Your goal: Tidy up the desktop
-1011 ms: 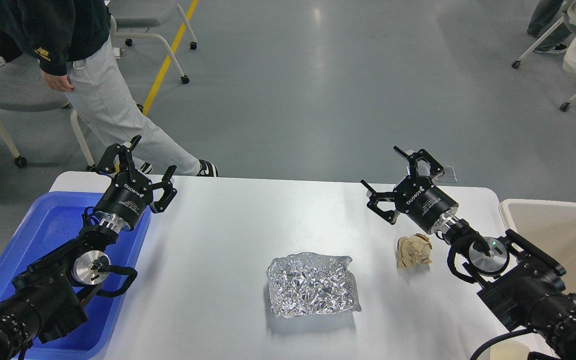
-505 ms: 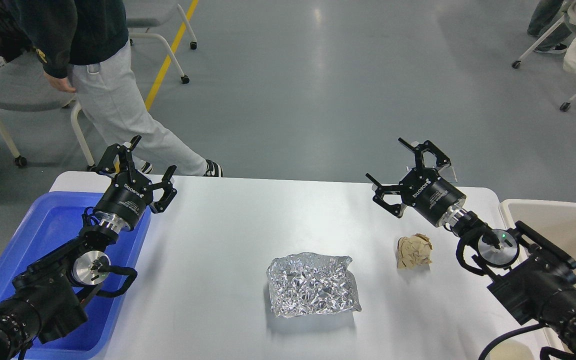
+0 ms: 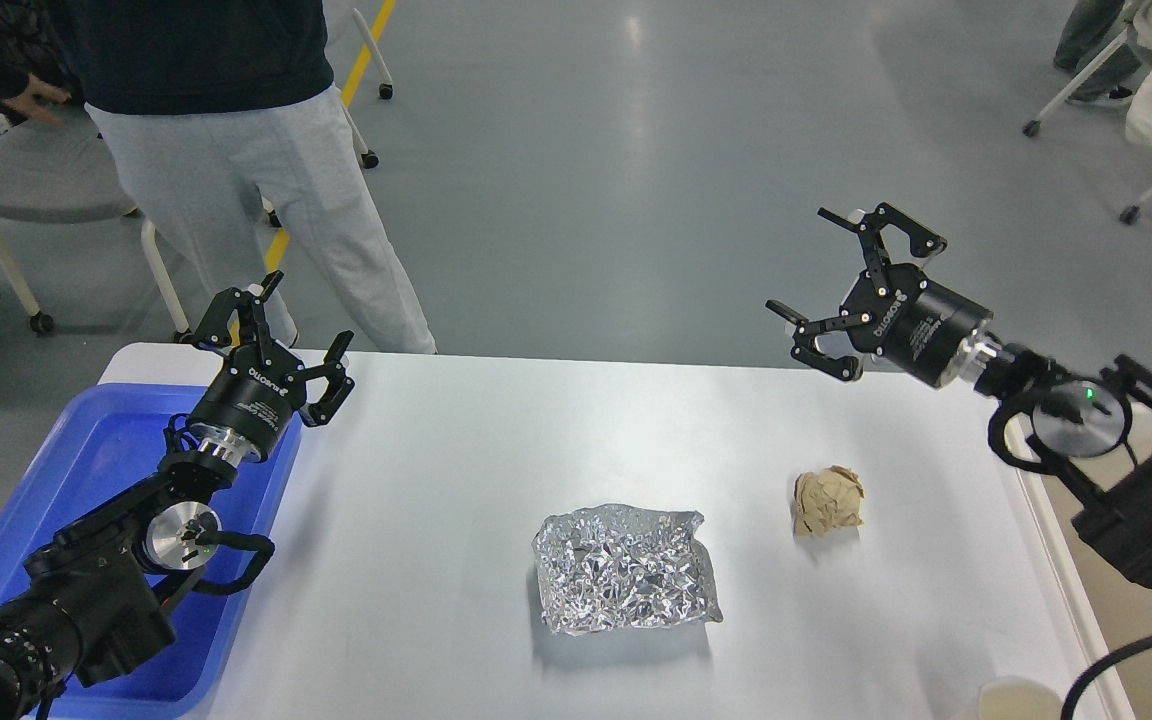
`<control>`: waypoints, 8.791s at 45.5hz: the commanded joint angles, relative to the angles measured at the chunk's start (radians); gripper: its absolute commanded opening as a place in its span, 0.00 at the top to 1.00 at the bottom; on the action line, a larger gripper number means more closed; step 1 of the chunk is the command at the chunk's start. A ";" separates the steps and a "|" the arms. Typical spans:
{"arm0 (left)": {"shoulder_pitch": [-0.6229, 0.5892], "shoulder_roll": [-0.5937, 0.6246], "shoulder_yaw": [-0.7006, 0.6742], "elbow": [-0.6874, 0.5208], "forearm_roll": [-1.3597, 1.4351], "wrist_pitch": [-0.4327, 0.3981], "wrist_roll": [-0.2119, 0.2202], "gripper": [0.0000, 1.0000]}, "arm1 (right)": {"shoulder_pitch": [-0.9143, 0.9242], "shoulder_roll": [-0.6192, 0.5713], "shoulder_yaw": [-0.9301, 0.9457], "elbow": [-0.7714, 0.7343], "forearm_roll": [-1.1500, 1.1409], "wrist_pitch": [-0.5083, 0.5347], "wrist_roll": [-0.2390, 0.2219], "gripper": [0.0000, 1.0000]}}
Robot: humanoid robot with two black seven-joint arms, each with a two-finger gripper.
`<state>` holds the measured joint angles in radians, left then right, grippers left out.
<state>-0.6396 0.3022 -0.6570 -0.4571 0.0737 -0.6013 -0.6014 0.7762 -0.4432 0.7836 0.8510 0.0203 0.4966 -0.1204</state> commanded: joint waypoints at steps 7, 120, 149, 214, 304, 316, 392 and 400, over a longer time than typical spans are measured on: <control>0.000 0.001 0.000 0.000 0.000 0.002 0.000 0.00 | 0.195 -0.143 -0.289 0.160 -0.112 -0.098 -0.013 0.00; -0.002 0.000 -0.001 0.000 0.000 0.000 0.000 0.00 | 0.023 -0.891 -1.006 0.778 -0.927 -0.265 0.110 0.01; -0.002 0.001 0.000 0.000 0.000 0.000 0.000 0.00 | -0.015 -0.779 -1.005 0.734 -0.924 -0.303 0.113 0.01; -0.002 0.000 -0.001 0.000 0.000 0.000 0.000 0.00 | -0.069 -0.704 -1.005 0.556 -0.922 -0.313 0.205 1.00; -0.002 0.001 0.000 0.000 0.000 0.000 0.000 0.00 | 0.003 -0.335 -0.934 -0.647 0.159 -0.339 0.208 1.00; -0.002 0.001 0.000 0.000 0.000 0.000 0.000 0.00 | -0.090 -0.094 -0.742 -0.906 0.171 -0.342 0.171 1.00; -0.002 0.001 0.000 0.000 0.000 0.000 0.000 0.00 | -0.158 -0.040 -0.386 -0.885 0.173 -0.343 -0.036 0.00; -0.002 0.001 0.000 0.000 0.000 0.000 0.000 0.00 | -0.097 -0.147 -0.376 -0.738 0.179 -0.340 -0.036 0.00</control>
<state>-0.6411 0.3034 -0.6566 -0.4571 0.0736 -0.6008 -0.6013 0.6130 -0.4912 0.3992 -0.0152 0.1951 0.1512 -0.1560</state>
